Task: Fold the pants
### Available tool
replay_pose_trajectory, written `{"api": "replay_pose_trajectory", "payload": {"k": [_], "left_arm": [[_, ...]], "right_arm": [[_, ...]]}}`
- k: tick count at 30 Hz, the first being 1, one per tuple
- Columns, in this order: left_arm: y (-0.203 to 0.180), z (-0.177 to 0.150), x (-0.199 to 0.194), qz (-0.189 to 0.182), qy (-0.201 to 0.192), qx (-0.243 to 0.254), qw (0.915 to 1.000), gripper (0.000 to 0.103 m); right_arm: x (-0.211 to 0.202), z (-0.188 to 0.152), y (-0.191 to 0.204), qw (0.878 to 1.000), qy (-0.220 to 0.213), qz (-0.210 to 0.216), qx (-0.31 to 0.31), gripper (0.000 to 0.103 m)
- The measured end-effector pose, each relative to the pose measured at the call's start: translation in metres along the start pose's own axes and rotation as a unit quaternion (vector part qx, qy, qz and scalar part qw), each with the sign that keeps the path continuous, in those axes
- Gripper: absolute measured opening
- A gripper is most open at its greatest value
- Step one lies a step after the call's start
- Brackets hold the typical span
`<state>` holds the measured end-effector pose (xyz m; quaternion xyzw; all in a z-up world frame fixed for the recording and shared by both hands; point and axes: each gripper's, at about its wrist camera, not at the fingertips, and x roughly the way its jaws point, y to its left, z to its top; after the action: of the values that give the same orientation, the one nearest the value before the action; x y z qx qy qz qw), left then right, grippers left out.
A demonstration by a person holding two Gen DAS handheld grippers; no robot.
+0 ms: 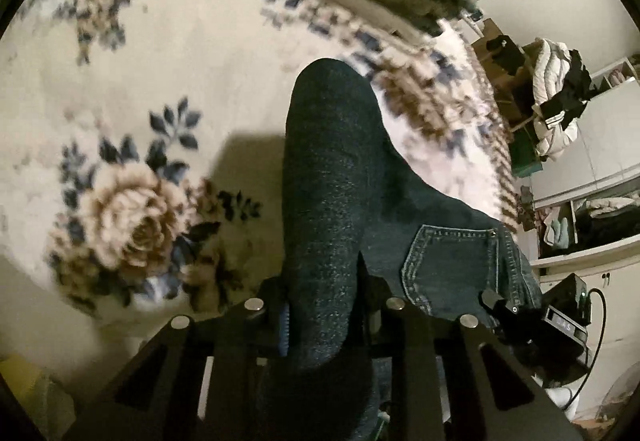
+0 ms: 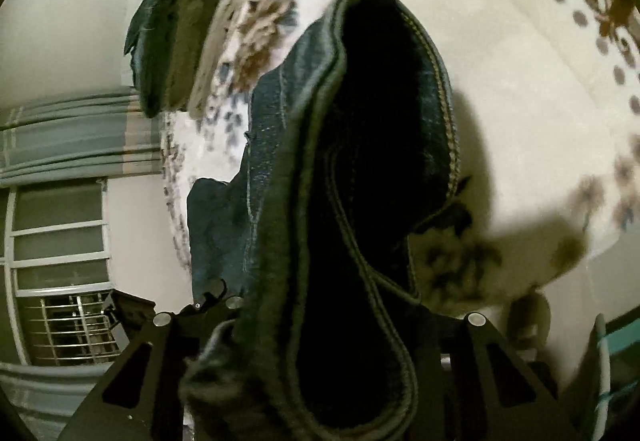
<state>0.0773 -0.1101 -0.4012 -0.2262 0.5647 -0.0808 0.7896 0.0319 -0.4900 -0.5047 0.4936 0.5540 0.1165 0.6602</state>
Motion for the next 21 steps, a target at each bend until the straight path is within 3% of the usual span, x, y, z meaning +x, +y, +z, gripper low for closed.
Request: {"api": "replay_pose_trajectory", "payload": {"k": [3,8,13,16,21], "left_arm": [[-0.025,0.014,-0.042,0.005,-0.010,0.017,0.9998,0.021],[-0.056,0.046,-0.100,0.002,-0.036,0.021,0.9991,0.021],[-0.082,0.104,-0.141,-0.010,-0.076,0.015,0.9970,0.021],[-0.091,0.157,-0.150,-0.023,-0.097,0.009,0.9950,0.021],[-0.095,0.261,-0.148,-0.040,-0.122,0.004,0.9917,0.021]], "right_arm": [[-0.025,-0.002,0.025,1.000,0.001,0.008,-0.009,0.037],[-0.061,0.011,0.106,0.999,-0.002,0.021,-0.046,0.037],[-0.089,0.034,0.183,0.996,-0.017,0.025,-0.087,0.037],[-0.087,0.066,0.236,0.993,-0.033,0.032,-0.107,0.037],[-0.048,0.159,0.325,0.990,-0.054,0.052,-0.119,0.037]]}}
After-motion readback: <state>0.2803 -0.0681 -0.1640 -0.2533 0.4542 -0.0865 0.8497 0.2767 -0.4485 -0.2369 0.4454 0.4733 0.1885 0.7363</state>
